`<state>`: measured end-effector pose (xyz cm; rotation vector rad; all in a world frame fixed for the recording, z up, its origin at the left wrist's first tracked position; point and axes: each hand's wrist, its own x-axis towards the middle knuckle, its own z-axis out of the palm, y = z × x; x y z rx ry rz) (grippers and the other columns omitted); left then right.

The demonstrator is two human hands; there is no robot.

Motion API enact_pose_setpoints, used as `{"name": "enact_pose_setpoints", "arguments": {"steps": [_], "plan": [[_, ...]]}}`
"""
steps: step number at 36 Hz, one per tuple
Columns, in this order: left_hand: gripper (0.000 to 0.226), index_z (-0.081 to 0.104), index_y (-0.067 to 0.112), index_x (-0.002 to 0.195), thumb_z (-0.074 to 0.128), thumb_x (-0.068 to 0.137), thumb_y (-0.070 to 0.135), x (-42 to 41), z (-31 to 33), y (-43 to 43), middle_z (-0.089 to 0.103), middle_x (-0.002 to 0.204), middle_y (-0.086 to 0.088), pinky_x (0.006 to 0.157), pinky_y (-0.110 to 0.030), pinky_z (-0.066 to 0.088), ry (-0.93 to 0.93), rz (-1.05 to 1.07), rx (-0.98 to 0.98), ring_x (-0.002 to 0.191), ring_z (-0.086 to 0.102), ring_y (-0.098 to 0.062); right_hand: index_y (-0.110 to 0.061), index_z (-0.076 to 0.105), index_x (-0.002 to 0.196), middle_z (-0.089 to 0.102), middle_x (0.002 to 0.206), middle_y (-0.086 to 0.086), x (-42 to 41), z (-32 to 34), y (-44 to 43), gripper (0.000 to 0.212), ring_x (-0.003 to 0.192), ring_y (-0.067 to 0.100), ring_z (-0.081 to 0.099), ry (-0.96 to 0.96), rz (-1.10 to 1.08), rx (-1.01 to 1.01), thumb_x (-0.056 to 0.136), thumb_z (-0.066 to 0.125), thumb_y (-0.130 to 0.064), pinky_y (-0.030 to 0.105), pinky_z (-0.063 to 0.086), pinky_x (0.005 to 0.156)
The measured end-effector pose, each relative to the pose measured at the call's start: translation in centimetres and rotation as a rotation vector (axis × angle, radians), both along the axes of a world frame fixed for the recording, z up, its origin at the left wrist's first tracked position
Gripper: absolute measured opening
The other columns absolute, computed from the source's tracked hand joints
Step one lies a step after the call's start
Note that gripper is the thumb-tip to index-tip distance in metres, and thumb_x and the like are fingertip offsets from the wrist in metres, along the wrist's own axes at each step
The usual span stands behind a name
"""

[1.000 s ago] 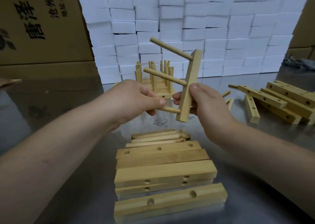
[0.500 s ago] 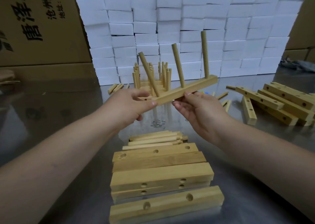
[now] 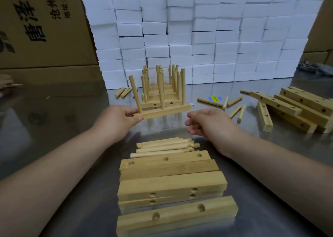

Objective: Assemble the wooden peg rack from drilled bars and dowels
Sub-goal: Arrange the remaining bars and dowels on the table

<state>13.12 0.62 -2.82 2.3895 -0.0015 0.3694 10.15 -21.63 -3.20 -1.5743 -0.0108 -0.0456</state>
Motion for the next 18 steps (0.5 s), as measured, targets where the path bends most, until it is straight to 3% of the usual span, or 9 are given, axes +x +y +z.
{"name": "enact_pose_setpoints", "arguments": {"steps": [7, 14, 18], "plan": [[0.039, 0.063, 0.022, 0.120, 0.063, 0.085, 0.038, 1.1, -2.0, 1.3, 0.065, 0.118, 0.000, 0.078, -0.026, 0.038, 0.019, 0.063, 0.127, 0.106, 0.057, -0.019, -0.013, 0.064, 0.077, 0.063, 0.066, 0.001, -0.3, -0.5, 0.2, 0.022, 0.046, 0.007, 0.054, -0.043, 0.027, -0.118, 0.094, 0.050, -0.014, 0.017, 0.047, 0.047], [0.042, 0.057, 0.023, 0.127, 0.058, 0.089, 0.039, 2.1, -2.4, 0.9, 0.062, 0.118, -0.001, 0.075, -0.028, 0.039, 0.023, 0.084, 0.255, 0.106, 0.054, -0.023, -0.015, 0.065, 0.079, 0.062, 0.063, -0.002, -0.3, -0.7, 0.3, 0.019, 0.046, 0.006, 0.053, -0.081, 0.014, -0.145, 0.093, 0.051, -0.016, 0.017, 0.046, 0.046], [0.036, 0.061, 0.019, 0.119, 0.059, 0.088, 0.038, 3.2, -2.3, 0.8, 0.062, 0.105, 0.002, 0.071, -0.028, 0.037, -0.006, 0.073, 0.282, 0.088, 0.050, -0.016, -0.016, 0.066, 0.077, 0.062, 0.056, -0.007, -0.3, -0.7, 0.3, 0.019, 0.044, 0.005, 0.053, -0.096, -0.010, -0.117, 0.090, 0.054, -0.015, 0.016, 0.042, 0.042]]}}
